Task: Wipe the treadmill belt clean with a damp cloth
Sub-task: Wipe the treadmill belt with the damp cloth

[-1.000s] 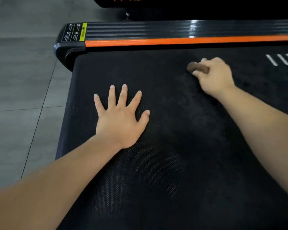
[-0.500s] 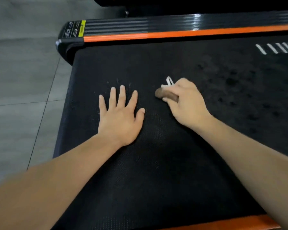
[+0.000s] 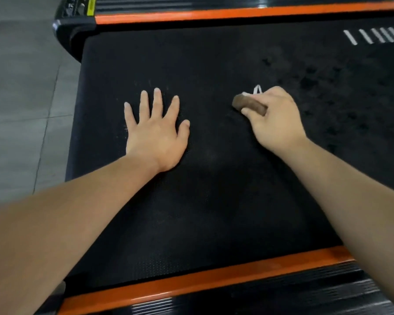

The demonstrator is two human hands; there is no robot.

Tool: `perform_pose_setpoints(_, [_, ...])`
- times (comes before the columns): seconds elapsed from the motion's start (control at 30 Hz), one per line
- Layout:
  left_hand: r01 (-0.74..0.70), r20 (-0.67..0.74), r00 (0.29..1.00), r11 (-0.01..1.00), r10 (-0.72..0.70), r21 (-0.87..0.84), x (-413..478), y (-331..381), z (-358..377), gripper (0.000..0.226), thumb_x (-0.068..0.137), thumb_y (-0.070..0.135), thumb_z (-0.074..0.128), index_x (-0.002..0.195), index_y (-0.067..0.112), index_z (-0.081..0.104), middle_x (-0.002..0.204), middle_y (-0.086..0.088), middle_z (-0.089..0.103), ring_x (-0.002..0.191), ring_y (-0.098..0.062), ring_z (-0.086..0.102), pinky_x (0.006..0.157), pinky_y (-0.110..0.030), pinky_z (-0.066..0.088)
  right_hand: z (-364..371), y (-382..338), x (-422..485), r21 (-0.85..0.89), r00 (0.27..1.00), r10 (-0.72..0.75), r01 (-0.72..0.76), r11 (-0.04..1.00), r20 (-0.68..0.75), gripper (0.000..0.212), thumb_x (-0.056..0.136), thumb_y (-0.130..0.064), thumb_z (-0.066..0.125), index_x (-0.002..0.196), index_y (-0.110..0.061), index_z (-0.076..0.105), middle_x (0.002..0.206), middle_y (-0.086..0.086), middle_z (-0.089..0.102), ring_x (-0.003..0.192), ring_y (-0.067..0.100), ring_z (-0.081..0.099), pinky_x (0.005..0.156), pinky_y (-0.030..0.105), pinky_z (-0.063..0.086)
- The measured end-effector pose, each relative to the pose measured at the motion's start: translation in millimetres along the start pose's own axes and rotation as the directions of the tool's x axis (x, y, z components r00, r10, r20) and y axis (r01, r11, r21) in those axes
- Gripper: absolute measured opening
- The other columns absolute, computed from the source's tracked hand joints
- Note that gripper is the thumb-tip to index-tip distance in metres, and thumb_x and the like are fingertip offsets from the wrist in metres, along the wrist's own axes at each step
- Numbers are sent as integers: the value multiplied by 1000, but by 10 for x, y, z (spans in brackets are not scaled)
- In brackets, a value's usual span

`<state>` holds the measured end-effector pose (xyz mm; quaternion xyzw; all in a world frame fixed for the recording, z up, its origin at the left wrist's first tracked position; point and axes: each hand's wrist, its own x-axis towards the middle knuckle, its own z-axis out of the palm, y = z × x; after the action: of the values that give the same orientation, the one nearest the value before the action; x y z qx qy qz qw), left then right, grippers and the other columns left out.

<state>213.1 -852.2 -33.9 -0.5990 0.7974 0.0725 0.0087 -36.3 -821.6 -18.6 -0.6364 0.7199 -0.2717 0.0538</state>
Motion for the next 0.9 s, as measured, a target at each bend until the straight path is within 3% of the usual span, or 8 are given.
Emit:
perform_pose_setpoints(0.03, [-15,5,1000,1000,15,-8,-4,0,-4,66,105,58,11,165,32,3,173,-9,-9,158,-31,-17,124,-60,-11,41,-71,-96,5,1000,18,-18,1000,-16,27,92,-31,68,119,-31,72,105,-3,53,108,27,55,95,32,44])
perform_pose_setpoints(0.2, [-53,-29,998,998,52,-31,-17,-34,-3,65,105,58,14,165,32,8,173,-14,-5,158,-36,-13,123,-64,-9,-118,-406,-863,113,917,-325,306,945,230,29,91,-31,69,119,-29,73,103,-1,59,95,21,52,87,35,45])
perform_pose_setpoints(0.37, [-58,-25,998,997,57,-41,-17,-45,-3,66,105,57,16,165,31,10,172,-15,-4,158,-36,-12,123,-64,-9,-240,-182,-747,31,999,-6,5,999,52,32,92,-24,72,121,-36,69,101,-1,56,102,19,51,95,43,47])
perform_pose_setpoints(0.5, [-40,-47,998,998,38,-42,-20,6,-14,65,105,53,21,164,28,17,172,-18,2,158,-39,-8,123,-67,-7,-322,-385,-1262,219,885,-359,303,928,296,31,91,-29,70,120,-20,74,103,1,58,95,20,54,86,31,44])
perform_pose_setpoints(0.67, [-49,-100,994,998,46,-33,-44,209,-18,60,105,42,29,160,19,28,171,-20,6,159,-37,-3,124,-65,-6,-385,78,-938,125,982,-161,148,981,99,29,91,-21,74,119,-28,72,101,0,57,96,21,55,86,37,47])
perform_pose_setpoints(0.73, [-100,-112,989,992,92,-71,-22,402,5,58,105,38,32,160,20,29,172,-18,5,159,-36,-3,125,-62,-5,-379,-24,-1108,130,956,-262,245,961,132,26,91,-23,71,117,-25,73,99,3,56,91,25,55,81,35,46])
perform_pose_setpoints(0.83, [-62,-94,994,989,49,-134,106,621,-9,59,106,40,31,162,23,23,173,-16,2,159,-32,-7,126,-58,-6,-492,-33,-1317,229,813,-498,445,866,303,30,92,-22,68,122,-18,72,99,5,58,86,24,55,76,37,47])
perform_pose_setpoints(0.9, [20,-70,997,987,-31,-160,185,669,0,60,107,44,28,164,25,19,173,-14,0,159,-29,-10,126,-55,-8,-520,228,-1035,155,863,-444,418,895,242,28,93,-26,66,121,-27,72,99,1,56,88,20,53,75,33,47])
